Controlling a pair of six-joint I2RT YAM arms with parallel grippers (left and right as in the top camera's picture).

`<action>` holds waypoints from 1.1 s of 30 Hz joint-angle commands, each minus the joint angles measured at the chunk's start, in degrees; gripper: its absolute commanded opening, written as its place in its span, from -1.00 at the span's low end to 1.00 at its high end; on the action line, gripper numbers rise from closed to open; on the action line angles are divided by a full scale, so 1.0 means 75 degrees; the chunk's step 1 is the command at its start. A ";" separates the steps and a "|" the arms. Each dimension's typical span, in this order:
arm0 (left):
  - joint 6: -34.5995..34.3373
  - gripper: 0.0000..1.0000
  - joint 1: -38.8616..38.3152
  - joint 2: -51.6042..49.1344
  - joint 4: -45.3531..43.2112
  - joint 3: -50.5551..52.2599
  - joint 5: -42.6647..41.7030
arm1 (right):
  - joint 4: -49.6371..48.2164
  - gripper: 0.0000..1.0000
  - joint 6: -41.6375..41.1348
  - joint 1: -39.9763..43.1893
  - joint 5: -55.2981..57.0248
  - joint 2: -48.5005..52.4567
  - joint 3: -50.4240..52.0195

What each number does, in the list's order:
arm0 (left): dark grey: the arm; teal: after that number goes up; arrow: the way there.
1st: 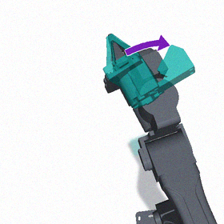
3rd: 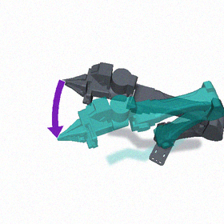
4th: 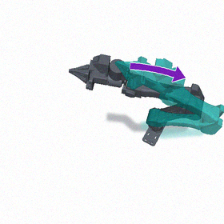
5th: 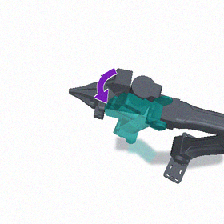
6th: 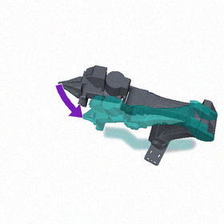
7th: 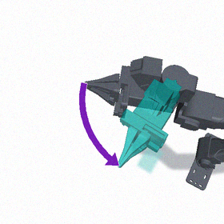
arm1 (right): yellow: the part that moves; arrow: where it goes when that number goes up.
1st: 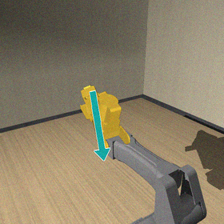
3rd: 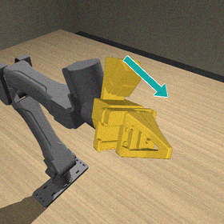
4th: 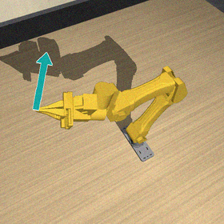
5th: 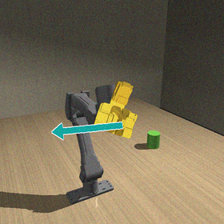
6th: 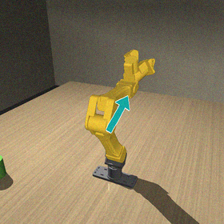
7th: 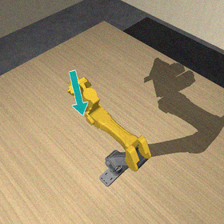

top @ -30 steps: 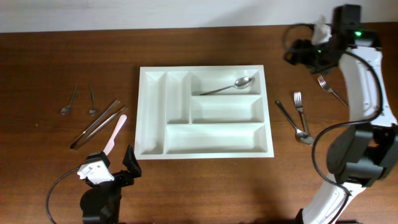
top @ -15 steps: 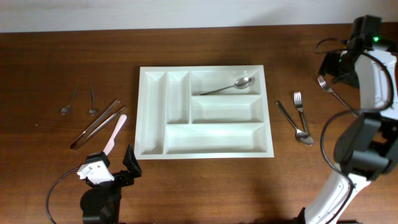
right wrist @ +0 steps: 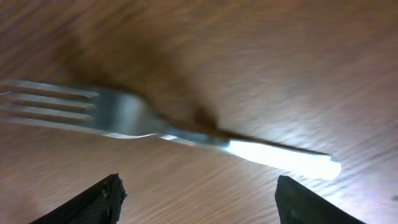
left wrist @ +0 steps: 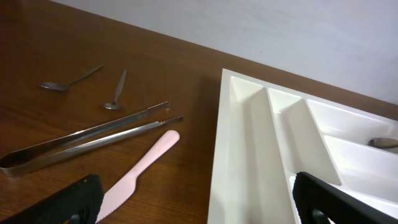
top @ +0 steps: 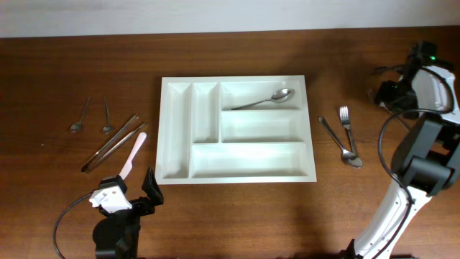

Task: Pack container
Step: 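Return the right gripper over the fork on the right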

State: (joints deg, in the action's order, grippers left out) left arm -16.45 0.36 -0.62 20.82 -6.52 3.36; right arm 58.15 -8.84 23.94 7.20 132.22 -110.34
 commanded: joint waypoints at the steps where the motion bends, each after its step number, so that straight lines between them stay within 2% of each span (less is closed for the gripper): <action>1: 0.0117 0.99 0.0026 0.0044 0.0009 0.0026 -0.0082 | -0.0041 0.58 -0.0055 0.0382 -0.0210 -0.0035 0.0026; 13: 0.0117 0.98 0.0023 0.0044 0.0009 0.0026 -0.0082 | -0.0079 0.58 0.0149 0.0603 -0.0743 0.0289 0.0026; 16: 0.0117 0.99 0.0023 0.0044 0.0009 0.0026 -0.0082 | -0.0175 0.59 0.1142 0.0603 -0.1830 0.0396 0.0026; 22: 0.0117 0.99 0.0026 0.0044 0.0009 0.0026 -0.0085 | -0.0219 0.65 0.2022 0.0612 -0.2346 0.0423 0.0026; 33: 0.0117 0.99 0.0023 0.0044 0.0009 0.0026 -0.0082 | 0.0006 0.60 0.2072 0.0609 -0.2407 0.0425 0.0350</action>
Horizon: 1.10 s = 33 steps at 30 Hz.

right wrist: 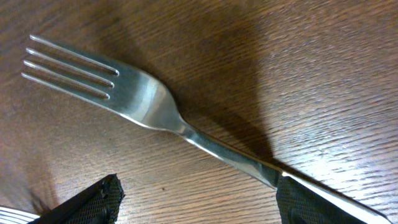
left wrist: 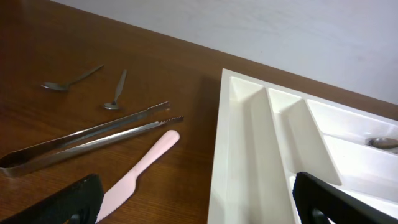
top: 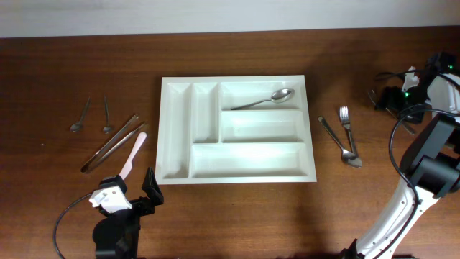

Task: Pack container
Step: 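Return the right gripper over the fork on the right, then lower the right gripper and grasp the fork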

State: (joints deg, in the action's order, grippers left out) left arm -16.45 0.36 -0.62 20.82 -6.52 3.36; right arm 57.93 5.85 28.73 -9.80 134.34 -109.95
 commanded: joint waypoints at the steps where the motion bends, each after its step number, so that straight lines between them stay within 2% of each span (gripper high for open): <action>1: 0.0117 0.99 0.0026 0.0044 0.0009 0.0026 -0.0082 | 0.0015 0.59 0.0114 -0.0029 -0.0157 0.0143 0.0443; 6: 0.0117 0.99 0.0026 0.0044 0.0009 0.0026 -0.0082 | -0.0402 0.56 0.0108 -0.0026 -0.0338 0.0143 0.1244; 13: 0.0117 0.99 0.0026 0.0044 0.0009 0.0026 -0.0082 | -0.0586 0.55 0.0595 -0.0117 -0.1017 0.0143 0.1230; 33: 0.0117 0.99 0.0023 0.0044 0.0009 0.0026 -0.0082 | 0.0495 0.67 0.1239 -0.0425 -0.0915 0.0140 -0.0933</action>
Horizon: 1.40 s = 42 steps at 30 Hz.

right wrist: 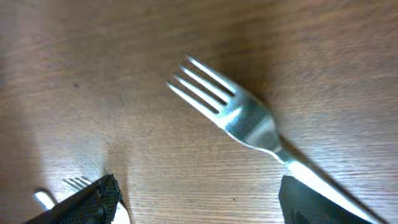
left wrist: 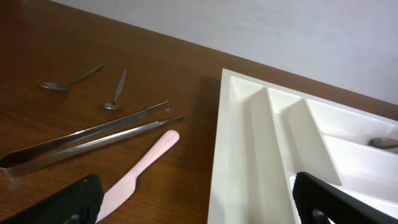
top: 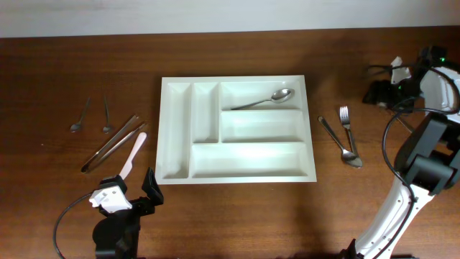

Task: Pack container
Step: 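Lower the right gripper and grasp the fork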

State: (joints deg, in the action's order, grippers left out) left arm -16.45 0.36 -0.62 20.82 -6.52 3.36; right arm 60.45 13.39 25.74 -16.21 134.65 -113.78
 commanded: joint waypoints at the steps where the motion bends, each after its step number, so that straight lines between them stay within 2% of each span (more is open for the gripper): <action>1: 0.0117 0.99 0.0026 0.0044 0.0009 0.0026 -0.0082 | 0.0268 0.67 0.0332 -0.0032 0.0102 0.0099 -0.0580; 18: 0.0117 0.99 0.0026 0.0044 0.0009 0.0026 -0.0082 | -0.0114 0.68 0.0323 0.0414 0.0455 0.0117 -0.0600; 33: 0.0117 0.99 0.0023 0.0044 0.0009 0.0026 -0.0082 | -0.0087 0.67 0.0152 0.0527 0.0417 0.0746 -0.0600; 42: 0.0117 0.99 0.0026 0.0044 0.0009 0.0026 -0.0082 | 0.0090 0.58 -0.0227 0.0466 0.0420 0.0749 -0.0259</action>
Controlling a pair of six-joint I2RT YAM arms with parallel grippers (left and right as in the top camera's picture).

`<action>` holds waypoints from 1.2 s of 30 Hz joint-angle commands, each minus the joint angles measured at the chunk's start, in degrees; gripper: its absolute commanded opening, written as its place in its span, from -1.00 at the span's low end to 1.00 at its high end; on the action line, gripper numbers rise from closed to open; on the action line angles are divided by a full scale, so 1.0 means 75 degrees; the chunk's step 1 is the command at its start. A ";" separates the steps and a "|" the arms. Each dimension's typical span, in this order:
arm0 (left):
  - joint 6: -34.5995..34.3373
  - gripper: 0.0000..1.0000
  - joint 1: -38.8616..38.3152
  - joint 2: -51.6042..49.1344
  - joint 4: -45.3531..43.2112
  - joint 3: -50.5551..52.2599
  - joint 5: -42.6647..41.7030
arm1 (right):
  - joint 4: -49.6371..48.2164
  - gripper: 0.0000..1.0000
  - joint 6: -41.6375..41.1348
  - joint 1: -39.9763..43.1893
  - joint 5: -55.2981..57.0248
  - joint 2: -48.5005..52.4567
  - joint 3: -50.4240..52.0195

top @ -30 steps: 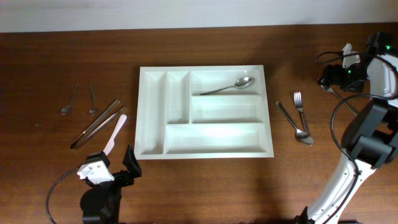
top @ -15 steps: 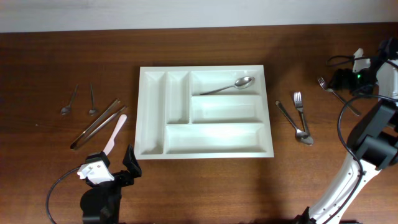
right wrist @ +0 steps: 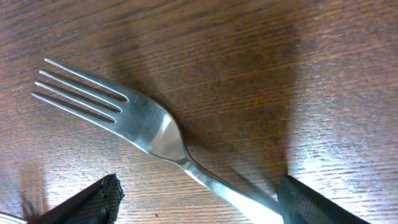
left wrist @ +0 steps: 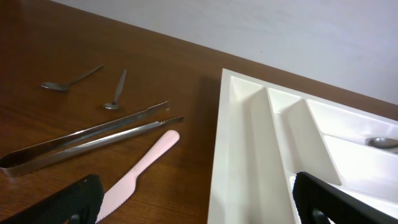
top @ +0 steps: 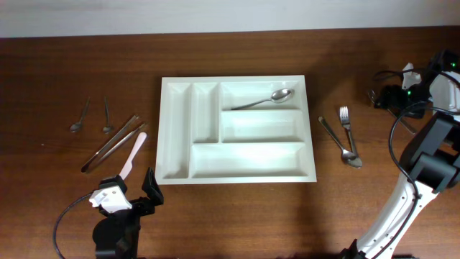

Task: Pack container
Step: 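Lower the right gripper and grasp the fork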

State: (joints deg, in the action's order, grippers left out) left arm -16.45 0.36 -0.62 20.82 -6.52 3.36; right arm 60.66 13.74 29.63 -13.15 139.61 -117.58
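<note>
The white cutlery tray (top: pixel 312 137) lies mid-table with one spoon (top: pixel 269 98) in its top right compartment. At the far right edge my right gripper (top: pixel 394 98) hovers low and open over a steel fork (right wrist: pixel 146 126). The fork's handle runs down between the two fingertips (right wrist: pixel 87 199), untouched, so the right gripper (right wrist: pixel 199 208) holds nothing. My left gripper (left wrist: pixel 196 208) is open near the front edge, between a pink knife (left wrist: pixel 140 171) and the tray's left wall (left wrist: pixel 219 155).
Left of the tray lie steel tongs (top: pixel 111 144), the pink knife (top: pixel 134 152) and two small spoons (top: pixel 80 115) (top: pixel 106 115). Between the tray and the right arm lie a second fork (top: pixel 346 120) and another steel utensil (top: pixel 332 135).
My right gripper has shifted slightly to the right. In its wrist view the fork now sits lower and more to the left, with the handle between the open fingers. The left arm is unchanged.
My right gripper was open over the far-right fork at every moment. Its place there shifted a little right, then left, then right again, and the fork stayed on the table. My left gripper stayed open by the tray's front left corner.
</note>
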 commanded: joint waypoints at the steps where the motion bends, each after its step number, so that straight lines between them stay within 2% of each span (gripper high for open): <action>1: 0.0117 0.98 0.0026 0.0044 0.0009 0.0026 -0.0082 | 0.0061 0.57 -0.0309 -0.0073 0.0009 0.0087 0.0356; 11: 0.0117 0.99 0.0026 0.0044 0.0009 0.0026 -0.0082 | 0.0434 0.47 -0.1658 -0.0309 0.0102 0.0087 0.0959; 16: 0.0117 0.99 0.0026 0.0044 0.0009 0.0026 -0.0082 | 0.0487 0.43 -0.2396 -0.0568 0.0889 0.0087 0.1078; 18: 0.0119 0.98 0.0023 0.0044 0.0009 0.0026 -0.0082 | 0.0335 0.31 -0.2626 -0.0650 0.1040 0.0087 0.1078; 21: 0.0117 0.99 0.0026 0.0044 0.0009 0.0026 -0.0082 | 0.0102 0.01 -0.2704 -0.0697 0.1137 0.0087 0.1078; 26: 0.0117 0.99 0.0026 0.0044 0.0009 0.0026 -0.0082 | -0.0213 -0.10 -0.2704 -0.0743 0.1475 0.0087 0.1078; 30: 0.0117 0.98 0.0023 0.0044 0.0009 0.0026 -0.0082 | -0.0393 -0.37 -0.2704 -0.0749 0.1655 0.0093 0.1090; 31: 0.0117 0.99 0.0026 0.0044 0.0009 0.0026 -0.0082 | -0.0431 -0.49 -0.2704 -0.0749 0.1655 0.0093 0.1107; 36: 0.0117 0.99 0.0026 0.0044 0.0009 0.0026 -0.0082 | -0.0606 -0.68 -0.2702 -0.0775 0.1649 0.0102 0.1381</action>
State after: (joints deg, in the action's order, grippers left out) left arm -16.45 0.36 -0.62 20.82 -6.52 3.36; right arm 56.84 -6.07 24.64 -0.58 136.86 -111.07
